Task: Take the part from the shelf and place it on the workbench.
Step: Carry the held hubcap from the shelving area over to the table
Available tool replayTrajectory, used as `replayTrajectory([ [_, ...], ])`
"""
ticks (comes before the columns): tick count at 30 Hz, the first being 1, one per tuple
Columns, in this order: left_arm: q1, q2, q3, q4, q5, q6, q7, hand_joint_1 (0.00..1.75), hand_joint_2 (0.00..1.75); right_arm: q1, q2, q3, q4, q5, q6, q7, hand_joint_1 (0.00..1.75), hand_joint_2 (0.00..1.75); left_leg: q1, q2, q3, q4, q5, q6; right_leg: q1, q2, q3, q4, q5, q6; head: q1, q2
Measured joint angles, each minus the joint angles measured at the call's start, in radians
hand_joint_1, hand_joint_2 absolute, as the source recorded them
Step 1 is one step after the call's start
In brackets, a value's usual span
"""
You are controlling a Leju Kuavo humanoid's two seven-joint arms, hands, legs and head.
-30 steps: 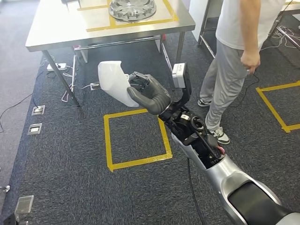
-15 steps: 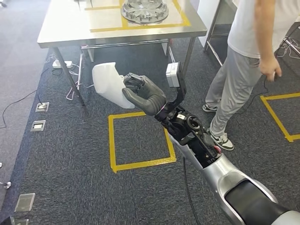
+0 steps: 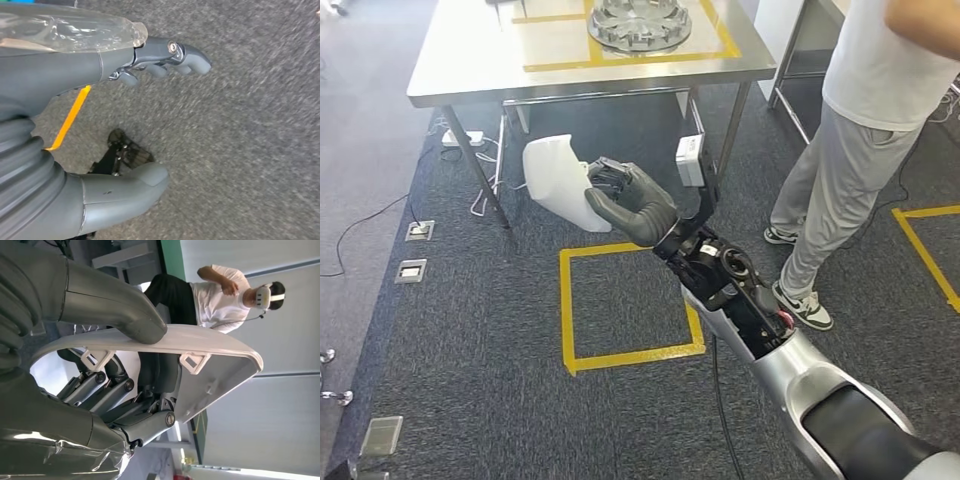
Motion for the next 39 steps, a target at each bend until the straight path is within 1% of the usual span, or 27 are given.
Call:
replayTrajectory([
  [1,0.0,-0.001,0.0,0.0,0.0,0.0,0.0,0.0,1.75,0.0,0.0,0.0,0.0,0.0,0.0,0.0,1.75,1.75,-0.001,0.0,0.002,0.002,0.0,-0.001,0.0,0.0,-0.002,-0.002,-0.002,-0.001,0.0,0.0],
  [2,-0.001,0.0,0.0,0.0,0.0,0.0,0.0,0.0,1.75,-0.001,0.001,0.0,0.0,0.0,-0.001,-0.001,1.75,1.75,0.001,0.002,-0.017,0.045,-0.01,-0.007,-0.004,-0.001,0.012,-0.009,-0.006,-0.005,-0.001,0.0],
  [3,-0.001,0.001,0.0,0.0,0.0,0.0,0.0,0.0,1.75,-0.002,0.002,0.0,0.0,0.0,-0.002,-0.001,1.75,1.75,0.003,0.005,-0.058,0.118,-0.032,-0.015,-0.007,-0.001,0.028,-0.015,-0.014,-0.009,-0.003,0.0],
  [5,0.0,0.004,0.0,0.0,-0.001,-0.001,0.0,0.0,1.75,-0.002,0.003,0.0,0.001,0.0,-0.003,-0.002,1.75,1.75,0.011,0.011,-0.168,0.276,-0.082,-0.031,-0.015,0.0,0.071,-0.024,-0.031,-0.014,-0.005,0.0],
  [6,0.003,0.004,0.0,0.0,-0.001,-0.001,0.0,0.0,1.75,0.0,0.003,0.0,0.002,0.001,-0.003,-0.002,1.75,1.75,0.015,0.012,-0.203,0.301,-0.087,-0.034,-0.016,0.0,0.082,-0.024,-0.041,-0.012,-0.005,0.0],
  [7,0.005,0.004,0.0,0.0,-0.001,-0.002,0.0,0.0,1.75,0.001,0.003,0.0,0.003,0.001,-0.004,-0.003,1.75,1.75,0.018,0.013,-0.208,0.272,-0.066,-0.036,-0.018,0.0,0.094,-0.024,-0.052,-0.009,-0.005,0.0],
  [10,0.006,0.005,0.0,0.0,-0.002,-0.002,0.0,0.0,1.75,0.001,0.003,0.001,0.007,0.001,-0.004,-0.008,1.75,1.75,0.022,0.023,-0.158,0.068,0.079,-0.038,-0.02,0.0,0.129,-0.021,-0.088,0.006,-0.011,0.0],
  [11,0.006,0.005,0.0,0.0,-0.003,-0.002,0.0,0.0,1.75,0.0,0.003,0.001,0.008,0.001,-0.004,-0.011,1.75,1.75,0.02,0.027,-0.146,0.026,0.109,-0.035,-0.019,0.0,0.134,-0.022,-0.098,0.013,-0.015,0.0],
  [12,0.007,0.005,0.0,0.0,-0.003,-0.002,0.0,0.0,1.75,0.0,0.004,0.001,0.008,0.003,-0.004,-0.014,1.75,1.75,0.019,0.029,-0.143,0.007,0.12,-0.028,-0.017,0.0,0.138,-0.021,-0.105,0.019,-0.018,0.0],
  [14,0.008,0.005,0.0,0.0,-0.004,-0.002,0.0,0.0,1.75,-0.001,0.004,0.001,0.008,0.007,-0.004,-0.019,1.75,1.75,0.016,0.026,-0.135,0.009,0.107,-0.011,-0.017,0.001,0.145,-0.017,-0.111,0.031,-0.018,0.0],
  [16,0.006,0.004,0.0,0.0,-0.005,-0.002,0.0,0.0,1.75,-0.002,0.004,0.001,0.007,0.009,-0.003,-0.021,1.75,1.75,0.016,0.023,-0.116,0.007,0.093,0.003,-0.02,0.001,0.123,0.039,-0.114,0.038,-0.012,0.0],
  [18,0.005,0.005,0.0,0.0,-0.006,-0.002,0.0,0.0,1.75,-0.001,0.004,0.001,0.006,0.01,-0.003,-0.022,1.75,1.75,0.014,0.019,-0.093,0.006,0.076,0.013,-0.021,0.001,0.05,0.169,-0.14,0.043,-0.005,0.0],
  [20,0.006,0.004,0.0,0.0,-0.006,-0.001,0.0,0.0,1.75,0.003,0.004,0.001,0.007,0.01,-0.004,-0.021,1.75,1.75,0.01,0.015,-0.067,0.006,0.055,0.018,-0.02,0.001,-0.036,0.287,-0.199,0.043,-0.001,0.0],
  [21,0.007,0.004,0.0,0.0,-0.006,-0.001,0.0,0.0,1.75,0.006,0.004,0.001,0.007,0.01,-0.004,-0.02,1.75,1.75,0.007,0.013,-0.052,0.006,0.043,0.019,-0.019,0.001,-0.062,0.304,-0.22,0.041,0.002,0.0],
  [22,0.008,0.003,0.0,0.0,-0.006,-0.001,0.0,0.0,1.75,0.007,0.004,0.001,0.007,0.01,-0.004,-0.019,1.75,1.75,0.003,0.011,-0.035,0.006,0.031,0.021,-0.017,0.001,-0.075,0.289,-0.222,0.037,0.004,0.0],
  [23,0.009,0.003,0.0,0.0,-0.006,-0.001,0.0,0.0,1.75,0.008,0.004,0.001,0.007,0.01,-0.005,-0.019,1.75,1.75,-0.001,0.009,-0.016,0.005,0.018,0.022,-0.014,0.001,-0.073,0.241,-0.192,0.028,0.007,0.0],
  [25,0.009,0.001,0.0,0.001,-0.006,-0.002,0.0,0.0,1.75,0.008,0.004,0.001,0.006,0.01,-0.005,-0.018,1.75,1.75,-0.007,0.007,0.016,0.005,-0.007,0.021,0.0,0.004,-0.055,0.103,-0.06,0.004,0.007,0.0],
  [26,0.009,-0.001,0.0,0.001,-0.006,-0.002,0.0,0.0,1.75,0.008,0.004,0.001,0.006,0.01,-0.005,-0.017,1.75,1.75,-0.009,0.006,0.026,0.004,-0.018,0.019,0.006,0.006,-0.046,0.05,-0.007,-0.006,0.005,0.0],
  [27,0.008,-0.003,0.0,0.001,-0.005,-0.002,0.0,0.0,1.75,0.008,0.004,0.001,0.006,0.01,-0.005,-0.017,1.75,1.75,-0.008,0.004,0.031,0.004,-0.026,0.015,0.011,0.007,-0.039,0.018,0.027,-0.01,0.002,0.0],
  [29,0.007,-0.002,0.0,0.001,-0.004,-0.002,0.0,0.0,1.75,0.007,0.004,0.0,0.003,0.01,-0.005,-0.016,1.75,1.75,-0.009,0.003,0.039,0.009,-0.032,0.005,0.013,0.007,-0.022,0.001,0.029,-0.011,0.0,0.0],
  [31,0.006,-0.001,0.0,0.001,-0.004,-0.002,0.0,0.0,1.75,0.005,0.005,0.0,0.0,0.009,-0.005,-0.017,1.75,1.75,-0.008,0.006,0.026,0.052,-0.03,-0.003,0.008,0.006,0.004,-0.015,0.028,-0.015,0.002,0.0],
  [33,0.004,0.0,0.0,0.001,-0.004,-0.002,0.0,0.0,1.75,0.002,0.007,0.0,-0.002,0.009,-0.004,-0.017,1.75,1.75,-0.004,0.009,-0.041,0.161,-0.05,-0.016,0.002,0.007,0.027,-0.024,0.018,-0.019,0.0,0.0],
  [35,0.005,0.002,0.0,0.001,-0.004,-0.002,0.0,0.0,1.75,0.004,0.008,0.001,-0.002,0.009,-0.004,-0.016,1.75,1.75,0.004,0.01,-0.132,0.274,-0.099,-0.03,-0.001,0.008,0.041,-0.025,0.002,-0.019,-0.003,0.0],
  [36,0.007,0.003,0.0,0.001,-0.004,-0.002,0.0,0.0,1.75,0.006,0.008,0.001,-0.002,0.009,-0.005,-0.016,1.75,1.75,0.008,0.011,-0.163,0.294,-0.115,-0.035,-0.002,0.009,0.05,-0.024,-0.007,-0.017,-0.004,0.0],
  [37,0.008,0.003,0.0,0.001,-0.004,-0.002,0.0,0.0,1.75,0.008,0.008,0.001,-0.002,0.009,-0.005,-0.016,1.75,1.75,0.012,0.012,-0.178,0.283,-0.112,-0.038,-0.004,0.01,0.061,-0.023,-0.018,-0.014,-0.004,0.0],
  [38,0.009,0.004,0.0,0.001,-0.004,-0.002,0.0,0.0,1.75,0.008,0.009,0.001,-0.002,0.009,-0.005,-0.016,1.75,1.75,0.015,0.013,-0.174,0.236,-0.082,-0.041,-0.006,0.011,0.074,-0.021,-0.03,-0.011,-0.004,0.0],
  [39,0.009,0.004,0.0,0.001,-0.004,-0.002,0.0,0.0,1.75,0.008,0.009,0.001,-0.002,0.009,-0.005,-0.016,1.75,1.75,0.018,0.015,-0.157,0.163,-0.028,-0.043,-0.007,0.01,0.086,-0.019,-0.043,-0.007,-0.004,0.0],
])
